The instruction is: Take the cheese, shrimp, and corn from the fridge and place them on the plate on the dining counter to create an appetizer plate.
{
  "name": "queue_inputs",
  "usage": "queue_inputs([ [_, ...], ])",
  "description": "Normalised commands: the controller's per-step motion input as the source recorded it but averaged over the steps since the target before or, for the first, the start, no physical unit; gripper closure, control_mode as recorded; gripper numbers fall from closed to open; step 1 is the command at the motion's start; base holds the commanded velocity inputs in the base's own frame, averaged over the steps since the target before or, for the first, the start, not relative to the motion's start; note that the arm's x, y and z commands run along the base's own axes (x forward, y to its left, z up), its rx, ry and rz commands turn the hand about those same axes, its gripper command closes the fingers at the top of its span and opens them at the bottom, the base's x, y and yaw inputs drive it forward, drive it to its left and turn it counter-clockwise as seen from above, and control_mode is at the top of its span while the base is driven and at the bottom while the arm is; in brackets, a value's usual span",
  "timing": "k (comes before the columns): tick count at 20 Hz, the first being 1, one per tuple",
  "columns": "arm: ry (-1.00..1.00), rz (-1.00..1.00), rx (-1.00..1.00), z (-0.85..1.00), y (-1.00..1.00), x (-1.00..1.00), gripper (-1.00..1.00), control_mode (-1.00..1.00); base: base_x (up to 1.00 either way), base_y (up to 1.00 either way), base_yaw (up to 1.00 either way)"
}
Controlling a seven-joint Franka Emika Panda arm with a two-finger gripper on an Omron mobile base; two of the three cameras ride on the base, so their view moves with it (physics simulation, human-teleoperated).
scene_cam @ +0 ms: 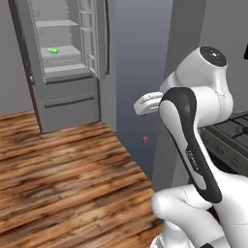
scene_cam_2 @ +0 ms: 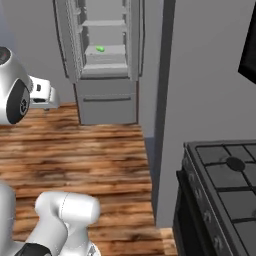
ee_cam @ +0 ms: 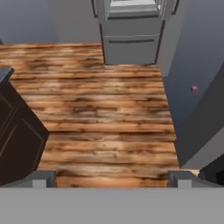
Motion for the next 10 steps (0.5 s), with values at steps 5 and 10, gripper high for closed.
queue_inputs([
  [5,0.00,0.00,0.00,0.00,0.00,0.00,-1.00,1.00,1.00,0.00,0.00],
  [10,0.00,0.00,0.00,0.00,0.00,0.00,-1.00,1.00,1.00,0.00,0.00],
])
